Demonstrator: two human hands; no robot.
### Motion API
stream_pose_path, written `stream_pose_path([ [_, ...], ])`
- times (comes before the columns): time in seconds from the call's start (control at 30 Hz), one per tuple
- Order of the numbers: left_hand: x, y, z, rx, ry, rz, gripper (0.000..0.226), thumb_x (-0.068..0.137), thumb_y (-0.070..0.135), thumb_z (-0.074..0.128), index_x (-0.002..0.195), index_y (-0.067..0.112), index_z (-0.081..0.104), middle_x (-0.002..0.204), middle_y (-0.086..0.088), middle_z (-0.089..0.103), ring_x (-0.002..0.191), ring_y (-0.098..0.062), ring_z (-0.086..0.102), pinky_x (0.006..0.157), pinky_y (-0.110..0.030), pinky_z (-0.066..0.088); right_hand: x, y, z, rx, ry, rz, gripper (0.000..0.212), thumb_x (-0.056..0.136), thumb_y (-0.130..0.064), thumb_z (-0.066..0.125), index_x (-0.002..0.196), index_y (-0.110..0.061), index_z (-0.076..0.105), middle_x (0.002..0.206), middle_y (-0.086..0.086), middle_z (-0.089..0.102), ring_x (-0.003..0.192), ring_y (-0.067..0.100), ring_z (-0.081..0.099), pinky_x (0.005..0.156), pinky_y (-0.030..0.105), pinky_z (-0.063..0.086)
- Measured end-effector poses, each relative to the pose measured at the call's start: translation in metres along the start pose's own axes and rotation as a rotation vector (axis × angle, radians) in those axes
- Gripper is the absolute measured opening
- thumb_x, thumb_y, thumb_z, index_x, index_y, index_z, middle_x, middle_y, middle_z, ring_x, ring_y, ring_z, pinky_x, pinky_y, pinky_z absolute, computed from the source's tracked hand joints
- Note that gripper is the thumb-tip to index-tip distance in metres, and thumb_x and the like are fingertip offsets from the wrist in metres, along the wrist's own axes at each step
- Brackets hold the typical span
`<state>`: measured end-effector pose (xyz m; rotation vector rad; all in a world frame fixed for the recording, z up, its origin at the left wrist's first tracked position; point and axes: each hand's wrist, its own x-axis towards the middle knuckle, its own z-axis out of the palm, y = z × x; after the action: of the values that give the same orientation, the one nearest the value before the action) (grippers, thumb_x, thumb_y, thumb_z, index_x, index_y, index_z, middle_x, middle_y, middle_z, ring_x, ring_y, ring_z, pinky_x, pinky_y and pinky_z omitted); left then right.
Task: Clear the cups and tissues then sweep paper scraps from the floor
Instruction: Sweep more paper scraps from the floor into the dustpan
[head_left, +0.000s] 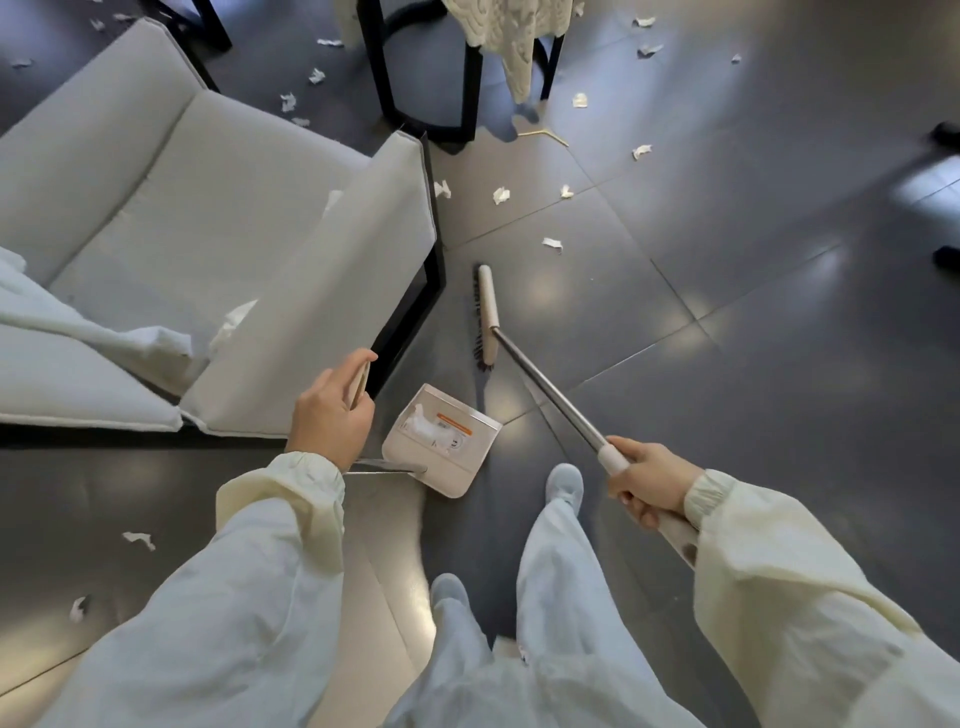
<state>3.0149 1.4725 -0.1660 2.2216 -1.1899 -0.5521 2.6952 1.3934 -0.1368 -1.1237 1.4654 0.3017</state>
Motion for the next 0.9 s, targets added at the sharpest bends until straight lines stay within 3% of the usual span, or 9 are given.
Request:
stream_pose_path([
  [0.1,0.025,0.02,0.016,-0.011,0.04,-0.027,0.046,0.083,0.002,0.054,0.108,0.041,0.055,0.067,0.006,0.042,0.06,-0.022,0.043,0.067,-0.03,0.039,0.045,-0.024,-0.035,-0.071,0.051,-0.053,0.033,0.083,0.004,0.045,0.116,0.002,0.05,0.055,0.01,0.045,0.039,0.021,0.039,0.033,0.019,0.035],
  [0.17,0.047,0.034,0.028,0.007,0.05,-0.04,0.046,0.085,0.005,0.054,0.106,0.046,0.051,0.067,0.003,0.044,0.059,-0.021,0.045,0.066,-0.029,0.039,0.077,-0.045,-0.064,-0.057,0.076,-0.072,0.032,0.087,0.002,0.044,0.119,0.005,0.049,0.054,0.01,0.046,0.039,0.021,0.04,0.032,0.019,0.035],
  [0.27,0.08,0.055,0.046,0.027,0.087,-0.069,0.046,0.086,0.006,0.054,0.106,0.047,0.049,0.068,0.002,0.047,0.058,-0.019,0.047,0.065,-0.029,0.038,0.121,-0.079,-0.108,-0.016,0.099,-0.093,0.032,0.093,-0.003,0.039,0.124,0.002,0.048,0.056,0.009,0.044,0.041,0.02,0.038,0.032,0.019,0.034],
  [0.4,0.126,0.083,0.068,0.001,0.13,-0.138,0.044,0.088,0.008,0.053,0.107,0.047,0.048,0.077,0.001,0.054,0.067,-0.024,0.054,0.07,-0.03,0.04,0.168,-0.125,-0.156,0.026,0.063,-0.085,0.019,0.095,-0.004,0.034,0.105,-0.004,0.051,0.057,0.01,0.044,0.034,0.015,0.035,0.032,0.015,0.032],
  [0.53,0.167,0.108,0.088,0.004,0.165,-0.174,0.042,0.089,0.008,0.051,0.109,0.045,0.048,0.081,0.0,0.053,0.071,-0.025,0.053,0.071,-0.028,0.038,0.202,-0.154,-0.18,0.063,-0.016,0.002,0.039,0.094,0.0,0.034,0.128,-0.012,0.047,0.062,0.007,0.042,0.026,0.008,0.034,0.032,0.011,0.03],
  [0.67,0.204,0.126,0.095,0.007,0.155,-0.186,0.045,0.084,0.004,0.05,0.108,0.042,0.05,0.092,-0.007,0.059,0.078,-0.029,0.055,0.075,-0.027,0.037,0.199,-0.159,-0.18,-0.223,-0.08,-0.028,0.042,0.097,-0.011,0.034,0.138,-0.014,0.041,0.063,0.005,0.04,0.05,0.015,0.038,0.042,0.022,0.033],
  [0.73,0.215,0.129,0.094,0.008,0.136,-0.19,0.047,0.083,0.003,0.05,0.107,0.043,0.05,0.096,-0.009,0.06,0.081,-0.029,0.056,0.076,-0.027,0.038,0.187,-0.156,-0.176,-0.303,-0.128,0.0,0.043,0.097,-0.012,0.033,0.14,-0.014,0.037,0.061,0.004,0.042,0.051,0.015,0.037,0.045,0.023,0.033],
  [0.83,0.221,0.135,0.097,0.041,0.12,-0.131,0.045,0.081,0.001,0.052,0.112,0.033,0.057,0.09,-0.01,0.059,0.077,-0.03,0.054,0.073,-0.03,0.042,0.159,-0.159,-0.185,-0.087,-0.296,0.156,0.036,0.096,-0.007,0.034,0.131,-0.015,0.043,0.041,0.002,0.041,0.032,0.009,0.035,0.034,0.011,0.03],
  [0.9,0.223,0.139,0.099,0.035,0.114,-0.106,0.044,0.081,-0.001,0.053,0.113,0.029,0.06,0.087,-0.011,0.059,0.075,-0.031,0.053,0.073,-0.029,0.042,0.144,-0.164,-0.202,-0.033,-0.335,0.185,0.041,0.093,-0.001,0.039,0.133,-0.008,0.044,0.042,0.001,0.036,0.029,0.007,0.031,0.033,0.01,0.029],
])
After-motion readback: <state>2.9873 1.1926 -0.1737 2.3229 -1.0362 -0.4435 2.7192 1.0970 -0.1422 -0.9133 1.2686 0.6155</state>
